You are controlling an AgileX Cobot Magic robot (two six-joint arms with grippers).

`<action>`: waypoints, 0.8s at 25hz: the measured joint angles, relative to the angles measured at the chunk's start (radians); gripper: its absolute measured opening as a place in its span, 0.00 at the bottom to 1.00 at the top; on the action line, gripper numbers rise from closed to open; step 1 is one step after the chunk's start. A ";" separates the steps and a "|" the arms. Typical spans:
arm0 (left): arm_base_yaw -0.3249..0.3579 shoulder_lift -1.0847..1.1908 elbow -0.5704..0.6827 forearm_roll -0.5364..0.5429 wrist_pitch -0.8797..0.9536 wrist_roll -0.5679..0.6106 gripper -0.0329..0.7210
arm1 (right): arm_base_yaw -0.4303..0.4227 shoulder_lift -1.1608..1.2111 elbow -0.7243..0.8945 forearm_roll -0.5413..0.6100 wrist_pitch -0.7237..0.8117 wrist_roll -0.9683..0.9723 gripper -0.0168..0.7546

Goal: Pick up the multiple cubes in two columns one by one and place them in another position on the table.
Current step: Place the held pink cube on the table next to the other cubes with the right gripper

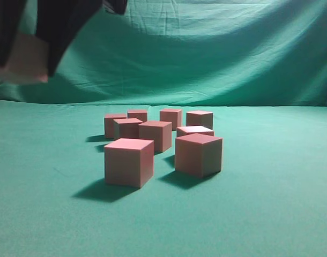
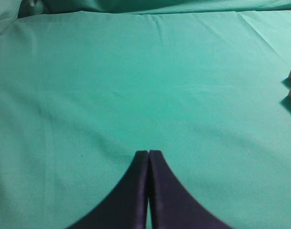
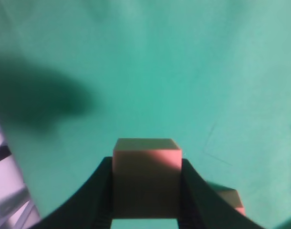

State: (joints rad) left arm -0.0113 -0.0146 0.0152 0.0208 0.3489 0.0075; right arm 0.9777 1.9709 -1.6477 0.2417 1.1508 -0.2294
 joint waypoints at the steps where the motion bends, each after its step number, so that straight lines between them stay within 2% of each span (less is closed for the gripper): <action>1: 0.000 0.000 0.000 0.000 0.000 0.000 0.04 | 0.000 0.006 0.002 -0.024 -0.004 0.024 0.36; 6: 0.000 0.000 0.000 0.000 0.000 0.000 0.04 | 0.000 0.044 0.002 -0.147 -0.024 0.201 0.36; 11: 0.000 0.000 0.000 0.000 0.000 0.000 0.04 | 0.005 0.100 0.002 -0.180 -0.060 0.242 0.36; 16: 0.000 0.000 0.000 0.000 0.000 0.000 0.04 | 0.036 0.120 0.004 -0.293 -0.085 0.318 0.36; 20: 0.000 0.000 0.000 0.000 0.000 0.000 0.04 | 0.045 0.120 0.006 -0.327 -0.090 0.364 0.36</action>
State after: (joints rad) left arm -0.0113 -0.0146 0.0152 0.0208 0.3489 0.0075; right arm 1.0222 2.0907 -1.6418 -0.0850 1.0609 0.1345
